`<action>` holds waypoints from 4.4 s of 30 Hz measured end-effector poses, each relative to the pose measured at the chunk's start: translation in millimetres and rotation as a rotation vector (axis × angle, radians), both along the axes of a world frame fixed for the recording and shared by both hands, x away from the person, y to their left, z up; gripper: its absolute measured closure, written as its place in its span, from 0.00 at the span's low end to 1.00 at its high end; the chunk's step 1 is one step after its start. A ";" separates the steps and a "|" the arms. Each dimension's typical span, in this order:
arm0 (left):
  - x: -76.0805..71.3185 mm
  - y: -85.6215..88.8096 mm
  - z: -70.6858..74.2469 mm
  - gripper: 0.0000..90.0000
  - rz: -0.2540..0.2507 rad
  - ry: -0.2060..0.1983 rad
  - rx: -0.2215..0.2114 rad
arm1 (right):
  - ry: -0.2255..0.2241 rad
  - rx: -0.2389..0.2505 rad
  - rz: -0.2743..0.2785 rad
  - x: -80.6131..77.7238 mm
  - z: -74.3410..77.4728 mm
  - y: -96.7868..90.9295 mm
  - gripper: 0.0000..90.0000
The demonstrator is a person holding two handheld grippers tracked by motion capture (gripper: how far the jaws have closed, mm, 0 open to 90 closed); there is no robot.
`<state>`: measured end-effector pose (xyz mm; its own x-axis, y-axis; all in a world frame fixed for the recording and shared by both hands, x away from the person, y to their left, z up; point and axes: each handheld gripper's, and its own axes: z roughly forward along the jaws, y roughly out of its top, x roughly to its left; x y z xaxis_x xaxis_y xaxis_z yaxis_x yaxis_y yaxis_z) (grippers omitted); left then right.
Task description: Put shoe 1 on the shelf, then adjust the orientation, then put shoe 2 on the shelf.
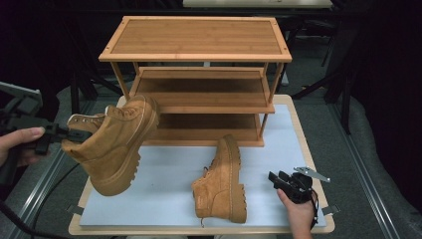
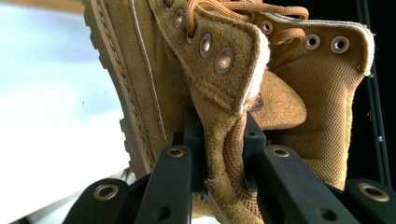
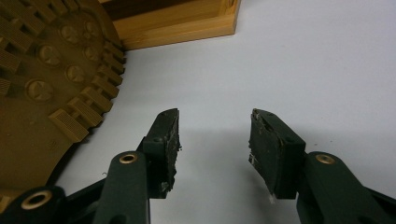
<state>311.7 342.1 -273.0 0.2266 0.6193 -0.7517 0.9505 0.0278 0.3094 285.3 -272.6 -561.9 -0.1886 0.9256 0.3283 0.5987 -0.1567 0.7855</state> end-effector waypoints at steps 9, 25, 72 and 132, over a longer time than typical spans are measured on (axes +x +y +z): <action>38.7 -13.8 2.9 0.88 0.027 -0.042 -0.015 | 0.000 0.010 -0.004 0.5 -0.7 -0.8 0.58; 116.9 -84.6 -17.5 0.88 0.099 -0.108 -0.001 | 0.002 0.027 -0.010 1.8 -1.9 -5.0 0.58; 42.4 -72.9 -20.8 0.59 0.041 -0.354 0.053 | 0.044 0.000 0.038 4.6 -1.9 3.8 0.57; 22.0 -70.8 -267.5 0.58 0.065 -0.307 0.158 | 0.099 -0.060 0.280 0.6 86.4 68.5 1.00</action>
